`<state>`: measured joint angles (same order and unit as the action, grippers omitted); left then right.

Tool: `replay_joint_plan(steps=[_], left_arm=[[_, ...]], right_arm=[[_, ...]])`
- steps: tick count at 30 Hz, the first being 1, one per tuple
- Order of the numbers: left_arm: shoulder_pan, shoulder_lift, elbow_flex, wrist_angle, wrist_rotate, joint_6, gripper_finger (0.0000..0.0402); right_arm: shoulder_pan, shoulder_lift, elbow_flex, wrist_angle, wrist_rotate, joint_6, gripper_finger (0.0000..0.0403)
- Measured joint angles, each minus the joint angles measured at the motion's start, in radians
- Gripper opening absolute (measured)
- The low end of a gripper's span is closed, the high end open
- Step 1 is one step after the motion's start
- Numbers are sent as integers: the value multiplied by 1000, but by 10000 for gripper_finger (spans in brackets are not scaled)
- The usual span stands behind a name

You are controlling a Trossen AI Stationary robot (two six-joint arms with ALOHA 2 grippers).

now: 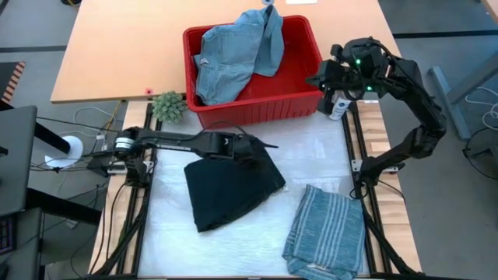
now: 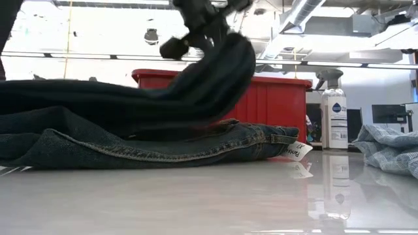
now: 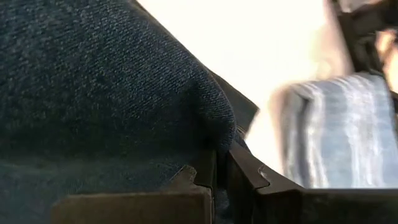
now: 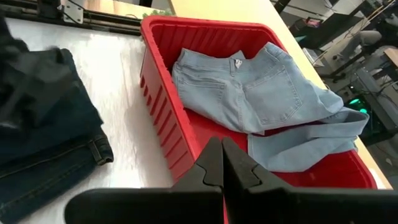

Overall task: Fold Laundry from Bin
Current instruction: Fold the blue denim pants

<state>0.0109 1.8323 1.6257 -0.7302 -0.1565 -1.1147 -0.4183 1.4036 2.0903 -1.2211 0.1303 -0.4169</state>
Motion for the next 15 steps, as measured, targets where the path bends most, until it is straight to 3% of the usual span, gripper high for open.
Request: replay_joint_plan(steps=[10,15], left_arm=[[32,119,0,74,39,39,9],[40,118,0,125,26,88,61]], right_arm=[[0,0,0,-34,0,-2,16],[0,0,0,-70,0,-1,16]])
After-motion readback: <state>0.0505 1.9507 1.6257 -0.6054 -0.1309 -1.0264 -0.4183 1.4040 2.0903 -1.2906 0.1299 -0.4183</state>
